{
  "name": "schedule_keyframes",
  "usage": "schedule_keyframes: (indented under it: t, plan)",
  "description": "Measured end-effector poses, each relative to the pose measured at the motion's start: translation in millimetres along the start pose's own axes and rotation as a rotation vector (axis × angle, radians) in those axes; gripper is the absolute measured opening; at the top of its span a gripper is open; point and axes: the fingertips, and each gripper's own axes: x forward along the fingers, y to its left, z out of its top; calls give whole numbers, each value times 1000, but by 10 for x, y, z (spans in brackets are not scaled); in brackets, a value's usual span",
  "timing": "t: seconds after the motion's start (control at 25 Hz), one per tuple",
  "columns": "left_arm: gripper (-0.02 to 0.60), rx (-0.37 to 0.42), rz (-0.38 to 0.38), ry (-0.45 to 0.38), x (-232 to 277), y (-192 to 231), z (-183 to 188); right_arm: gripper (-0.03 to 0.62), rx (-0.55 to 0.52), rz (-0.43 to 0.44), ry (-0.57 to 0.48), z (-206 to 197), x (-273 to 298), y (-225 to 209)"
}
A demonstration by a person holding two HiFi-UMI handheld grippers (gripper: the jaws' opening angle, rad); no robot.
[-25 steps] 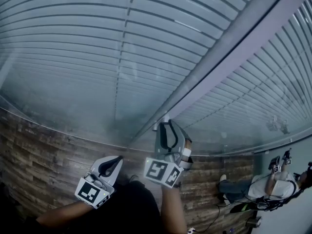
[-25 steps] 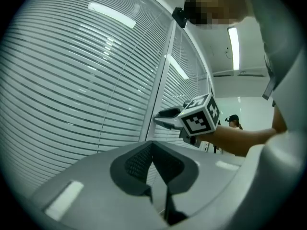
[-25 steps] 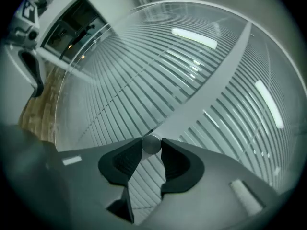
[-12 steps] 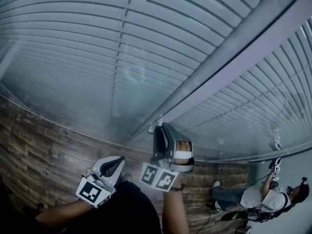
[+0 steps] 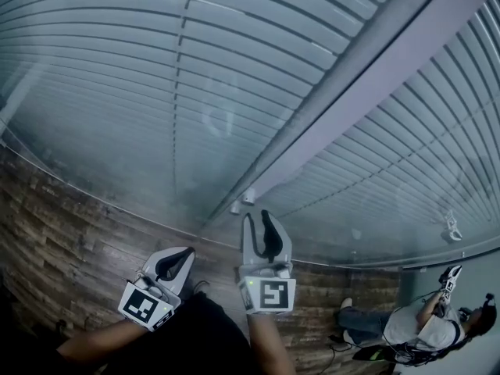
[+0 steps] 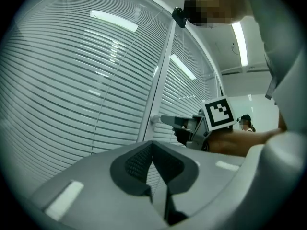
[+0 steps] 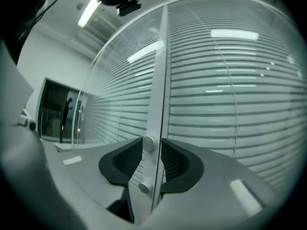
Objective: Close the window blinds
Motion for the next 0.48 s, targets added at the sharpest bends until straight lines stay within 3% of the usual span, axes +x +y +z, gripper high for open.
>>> schedule_keyframes:
  t: [0.28,0.48]
  plan:
    - [-2,18,-1,-11,112,-86,86,10,86,12,-72,-19,-301,-19]
    - [-2,31,-15,-16,130,-161,139,0,88,10,-76,25,-488,60]
